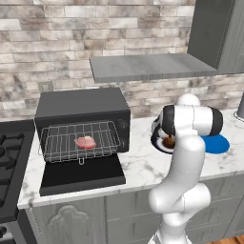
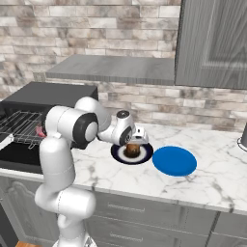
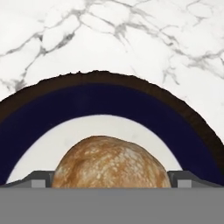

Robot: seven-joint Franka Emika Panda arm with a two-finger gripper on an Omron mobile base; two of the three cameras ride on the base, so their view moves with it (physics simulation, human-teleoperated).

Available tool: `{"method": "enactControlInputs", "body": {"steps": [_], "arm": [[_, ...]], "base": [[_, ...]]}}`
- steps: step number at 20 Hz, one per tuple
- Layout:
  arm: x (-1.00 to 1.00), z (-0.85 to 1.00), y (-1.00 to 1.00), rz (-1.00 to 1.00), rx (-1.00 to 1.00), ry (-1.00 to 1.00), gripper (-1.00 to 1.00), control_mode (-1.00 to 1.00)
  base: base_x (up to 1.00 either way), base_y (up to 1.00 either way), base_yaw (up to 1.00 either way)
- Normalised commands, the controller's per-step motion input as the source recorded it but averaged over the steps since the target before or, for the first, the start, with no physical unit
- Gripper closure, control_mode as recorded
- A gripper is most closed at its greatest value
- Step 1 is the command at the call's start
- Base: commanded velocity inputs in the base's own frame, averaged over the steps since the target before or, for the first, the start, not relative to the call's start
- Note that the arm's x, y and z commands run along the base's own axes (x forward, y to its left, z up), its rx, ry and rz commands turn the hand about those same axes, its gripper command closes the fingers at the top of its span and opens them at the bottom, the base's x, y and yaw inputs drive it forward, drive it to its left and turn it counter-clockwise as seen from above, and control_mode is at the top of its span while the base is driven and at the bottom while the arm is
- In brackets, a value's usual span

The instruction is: Open the toaster oven door. Place the bread on the top rack in the toaster oven and place the steak on the bottom rack.

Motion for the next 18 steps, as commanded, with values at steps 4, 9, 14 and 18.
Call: {"method": "enactControlInputs", "body": {"steps": [4,9,14,18], "arm": [[-0.14,-0.11,-0.28,0.00,0.01,0.03,1.00,-1.00],[-0.70,0.55,-0.23,0.04,0.17,-0.16,1.00,-1.00],[-0.58,0.81,0.07,0.24,0.08,-0.14,1.00,-1.00],[-0.44,0.95,0.00,0.32,0.08,-0.07,1.00,-1.00]], "base": [[0.00,0.00,0.00],[0.00,0.00,0.00],[0.00,0.00,0.00],[0.00,0.00,0.00]]}}
